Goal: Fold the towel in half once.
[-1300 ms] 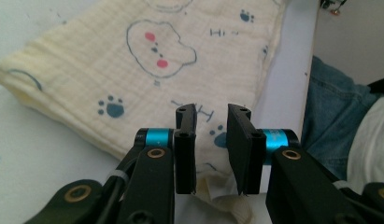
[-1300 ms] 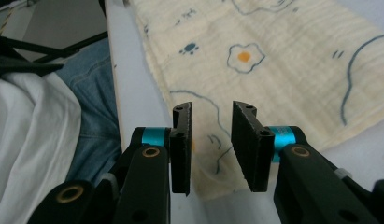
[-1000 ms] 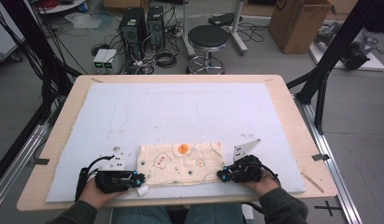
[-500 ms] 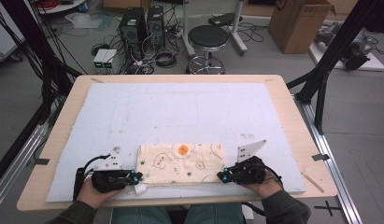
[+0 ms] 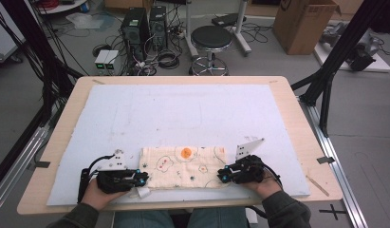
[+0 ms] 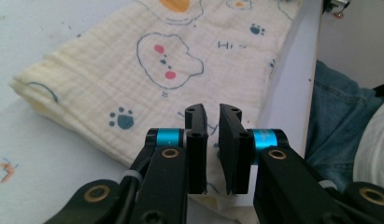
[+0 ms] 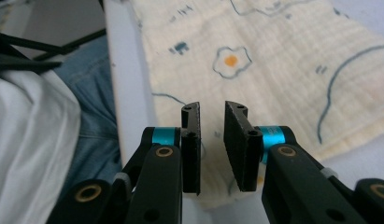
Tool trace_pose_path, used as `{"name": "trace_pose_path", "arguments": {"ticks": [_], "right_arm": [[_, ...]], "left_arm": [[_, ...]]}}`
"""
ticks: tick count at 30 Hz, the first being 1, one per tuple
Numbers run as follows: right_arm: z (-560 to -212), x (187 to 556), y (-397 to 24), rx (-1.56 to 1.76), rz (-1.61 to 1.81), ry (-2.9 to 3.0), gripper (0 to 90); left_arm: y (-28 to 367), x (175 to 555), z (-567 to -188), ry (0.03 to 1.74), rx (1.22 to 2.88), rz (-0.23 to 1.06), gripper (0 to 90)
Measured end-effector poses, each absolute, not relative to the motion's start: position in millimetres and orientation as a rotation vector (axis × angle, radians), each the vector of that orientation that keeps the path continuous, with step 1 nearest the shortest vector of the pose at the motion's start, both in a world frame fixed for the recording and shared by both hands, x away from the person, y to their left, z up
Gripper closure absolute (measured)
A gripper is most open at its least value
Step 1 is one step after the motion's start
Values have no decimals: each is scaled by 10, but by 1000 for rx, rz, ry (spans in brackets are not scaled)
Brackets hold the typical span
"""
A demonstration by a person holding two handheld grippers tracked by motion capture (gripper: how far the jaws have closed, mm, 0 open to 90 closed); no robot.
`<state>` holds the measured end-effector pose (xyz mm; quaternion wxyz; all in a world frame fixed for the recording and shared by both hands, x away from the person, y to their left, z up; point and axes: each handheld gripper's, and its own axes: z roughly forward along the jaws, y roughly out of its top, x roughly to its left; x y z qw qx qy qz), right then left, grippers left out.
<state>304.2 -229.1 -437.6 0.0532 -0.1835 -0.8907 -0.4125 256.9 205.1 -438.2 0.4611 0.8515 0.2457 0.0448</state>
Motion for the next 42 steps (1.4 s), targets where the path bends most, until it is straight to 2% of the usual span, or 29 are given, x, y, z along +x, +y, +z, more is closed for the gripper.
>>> {"name": "trace_pose_path", "arguments": {"ticks": [4, 12, 23, 28, 42], "right_arm": [[-4408, 3009, -2316, -550, -1220, -2752, 735], [-4424, 2979, -2355, -550, -1247, -2761, 718], [-4334, 3026, -2339, -592, -1383, -2685, 614], [-4313, 3040, -2352, -625, -1408, -2676, 573], [-4264, 3086, -2357, -683, -1471, -2670, 458]], "left_arm": [[2047, 2557, -4435, 600, 2164, 112, 793], [2075, 2555, -4451, 594, 2157, 105, 786], [2134, 2589, -4380, 614, 2078, 104, 726], [2169, 2607, -4349, 635, 2054, 124, 656], [2192, 2668, -4293, 666, 2010, 153, 596]]}}
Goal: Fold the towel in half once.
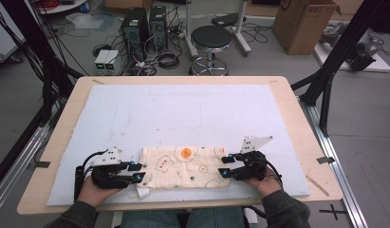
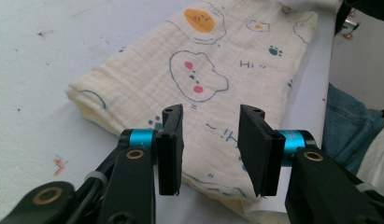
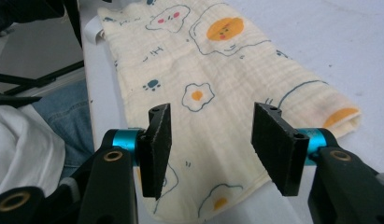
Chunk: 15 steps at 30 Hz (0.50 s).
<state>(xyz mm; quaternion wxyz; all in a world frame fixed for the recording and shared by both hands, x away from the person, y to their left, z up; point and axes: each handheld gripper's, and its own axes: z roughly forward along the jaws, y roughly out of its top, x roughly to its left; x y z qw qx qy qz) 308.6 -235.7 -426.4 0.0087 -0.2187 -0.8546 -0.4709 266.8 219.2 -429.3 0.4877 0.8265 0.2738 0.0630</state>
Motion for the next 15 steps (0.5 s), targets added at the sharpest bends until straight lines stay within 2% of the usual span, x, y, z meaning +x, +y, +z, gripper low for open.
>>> {"name": "trace_pose_path", "arguments": {"ticks": [8, 15], "right_arm": [[-4237, 3125, -2322, -725, -1480, -2673, 373], [-4192, 3188, -2297, -732, -1491, -2679, 352]], "left_arm": [[2194, 2716, -4230, 689, 1989, 178, 538], [2148, 2747, -4191, 686, 1989, 187, 511]]}}
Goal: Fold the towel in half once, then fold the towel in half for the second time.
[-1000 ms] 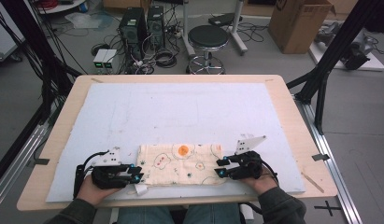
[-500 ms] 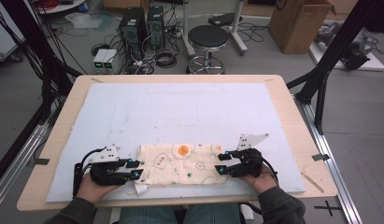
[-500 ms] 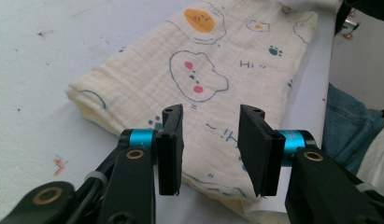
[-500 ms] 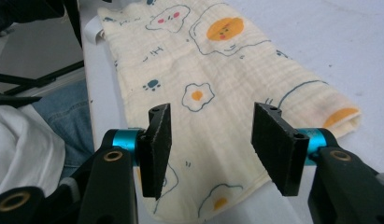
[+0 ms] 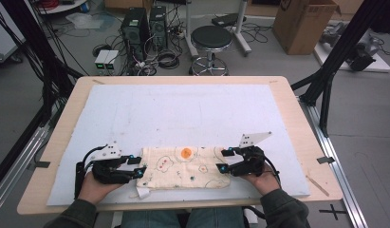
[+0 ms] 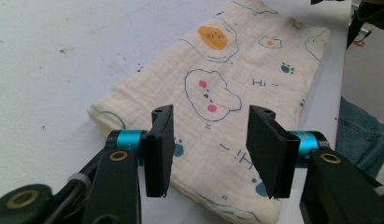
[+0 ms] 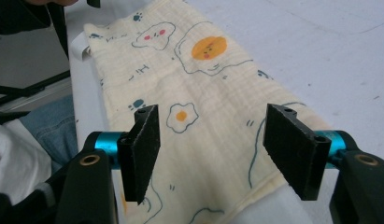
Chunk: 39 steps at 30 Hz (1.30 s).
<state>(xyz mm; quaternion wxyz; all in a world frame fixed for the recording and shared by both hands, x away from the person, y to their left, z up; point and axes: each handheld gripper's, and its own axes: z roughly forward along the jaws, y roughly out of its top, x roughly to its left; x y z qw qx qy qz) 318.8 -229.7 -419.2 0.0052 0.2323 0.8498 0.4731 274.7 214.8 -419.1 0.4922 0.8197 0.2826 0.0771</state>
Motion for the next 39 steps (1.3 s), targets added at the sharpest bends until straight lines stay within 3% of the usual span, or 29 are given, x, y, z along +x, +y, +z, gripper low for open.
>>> {"name": "trace_pose_path", "arguments": {"ticks": [17, 39], "right_arm": [[-4111, 3324, -2156, 686, 1462, 2673, 341], [-3994, 3724, -2222, 803, 1426, 2608, 397]], "left_arm": [[2123, 2853, -4070, 691, 1971, 246, 451], [2078, 3245, -3980, 803, 1948, 258, 485]]}}
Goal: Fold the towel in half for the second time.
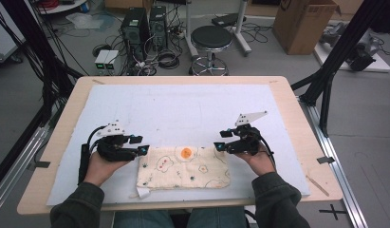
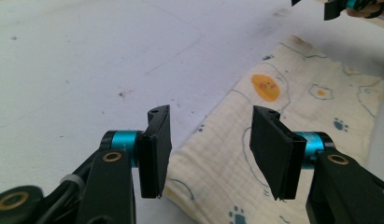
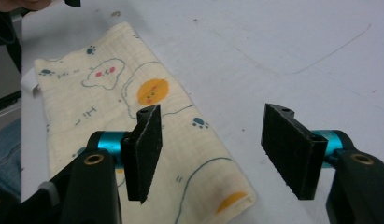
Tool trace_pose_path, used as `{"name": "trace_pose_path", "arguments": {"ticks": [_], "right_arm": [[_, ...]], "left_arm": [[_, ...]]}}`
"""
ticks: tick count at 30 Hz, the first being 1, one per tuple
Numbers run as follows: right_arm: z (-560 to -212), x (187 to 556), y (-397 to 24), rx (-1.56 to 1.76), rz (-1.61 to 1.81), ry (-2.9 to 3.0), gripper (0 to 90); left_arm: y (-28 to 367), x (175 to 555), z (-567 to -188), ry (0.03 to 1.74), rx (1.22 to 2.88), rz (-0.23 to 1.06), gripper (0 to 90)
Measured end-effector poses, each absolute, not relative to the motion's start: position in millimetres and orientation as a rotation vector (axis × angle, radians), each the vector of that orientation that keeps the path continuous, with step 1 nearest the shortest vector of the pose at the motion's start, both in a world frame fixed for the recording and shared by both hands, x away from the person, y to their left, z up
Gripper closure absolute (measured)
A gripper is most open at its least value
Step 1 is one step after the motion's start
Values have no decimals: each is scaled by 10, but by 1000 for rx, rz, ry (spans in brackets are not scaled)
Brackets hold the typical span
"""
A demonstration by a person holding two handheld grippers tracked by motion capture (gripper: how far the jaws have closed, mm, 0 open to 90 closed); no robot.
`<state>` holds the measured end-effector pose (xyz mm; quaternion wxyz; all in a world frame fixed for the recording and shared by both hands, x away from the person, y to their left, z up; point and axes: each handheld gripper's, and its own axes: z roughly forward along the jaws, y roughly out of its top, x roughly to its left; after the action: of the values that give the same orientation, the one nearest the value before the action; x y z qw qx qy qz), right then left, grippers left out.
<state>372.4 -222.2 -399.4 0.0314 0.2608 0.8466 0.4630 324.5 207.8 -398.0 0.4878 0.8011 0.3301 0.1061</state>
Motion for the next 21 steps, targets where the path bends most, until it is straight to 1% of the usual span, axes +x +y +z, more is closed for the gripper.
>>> {"name": "trace_pose_path", "arguments": {"ticks": [4, 5, 6, 8, 9, 17, 21], "right_arm": [[-4060, 3806, -2237, 854, 1390, 2640, 462], [-4060, 3806, -2237, 854, 1390, 2640, 462], [-4094, 3838, -2239, 880, 1367, 2663, 486], [-4104, 3850, -2241, 881, 1358, 2665, 492], [-4128, 3870, -2239, 899, 1355, 2682, 510], [-4191, 3899, -2218, 928, 1322, 2737, 518], [-4238, 3929, -2214, 946, 1298, 2773, 527]], "left_arm": [[2062, 3346, -4031, 827, 1983, 260, 489], [2049, 3369, -4053, 839, 1985, 255, 489], [2044, 3416, -4098, 857, 1996, 245, 490], [2043, 3436, -4116, 863, 2001, 237, 493], [2041, 3464, -4143, 871, 2000, 226, 497], [2015, 3496, -4194, 886, 2015, 200, 505], [2009, 3507, -4211, 879, 2034, 182, 537]]}}
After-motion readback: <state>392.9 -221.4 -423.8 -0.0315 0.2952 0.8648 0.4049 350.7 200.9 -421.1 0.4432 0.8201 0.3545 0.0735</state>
